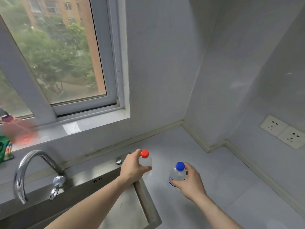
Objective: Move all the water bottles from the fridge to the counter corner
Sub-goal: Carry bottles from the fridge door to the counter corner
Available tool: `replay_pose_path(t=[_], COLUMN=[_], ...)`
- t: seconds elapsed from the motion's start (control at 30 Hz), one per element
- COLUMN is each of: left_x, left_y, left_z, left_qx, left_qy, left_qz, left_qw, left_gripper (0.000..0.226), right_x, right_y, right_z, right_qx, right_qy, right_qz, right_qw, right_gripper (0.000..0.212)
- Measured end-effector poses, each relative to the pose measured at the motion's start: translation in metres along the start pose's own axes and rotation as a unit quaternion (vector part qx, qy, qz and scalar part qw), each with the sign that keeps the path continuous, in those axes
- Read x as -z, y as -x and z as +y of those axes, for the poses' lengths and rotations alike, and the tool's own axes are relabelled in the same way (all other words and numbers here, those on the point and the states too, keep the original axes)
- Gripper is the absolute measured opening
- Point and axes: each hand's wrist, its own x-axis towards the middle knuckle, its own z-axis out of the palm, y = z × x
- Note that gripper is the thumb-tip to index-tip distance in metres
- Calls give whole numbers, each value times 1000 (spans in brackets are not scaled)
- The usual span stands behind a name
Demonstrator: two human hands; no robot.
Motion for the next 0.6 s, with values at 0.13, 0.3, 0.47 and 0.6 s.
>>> replay_pose_path(t=[0.13, 0.3, 0.47, 0.6], left_x=[2, -3, -11, -14], left_y=[-37, -84, -125, -146], left_z=[0, -2, -10, -16], left_qx=[27, 73, 109, 120], left_qy=[-22, -57, -53, -49], left_qz=[9, 13, 28, 35], left_qw=[999, 996, 992, 991], left_gripper=[47, 49, 47, 45], right_x=[-6, -20, -37, -51], right_y=[-41, -100, -153, -186], right_z=[1, 3, -4, -13], right_qx=[2, -8, -2, 0], right_qy=[16, 31, 46, 59], right_qz=[-17, -40, -48, -56], right_qw=[1000, 999, 998, 997], right_gripper=[48, 56, 57, 58])
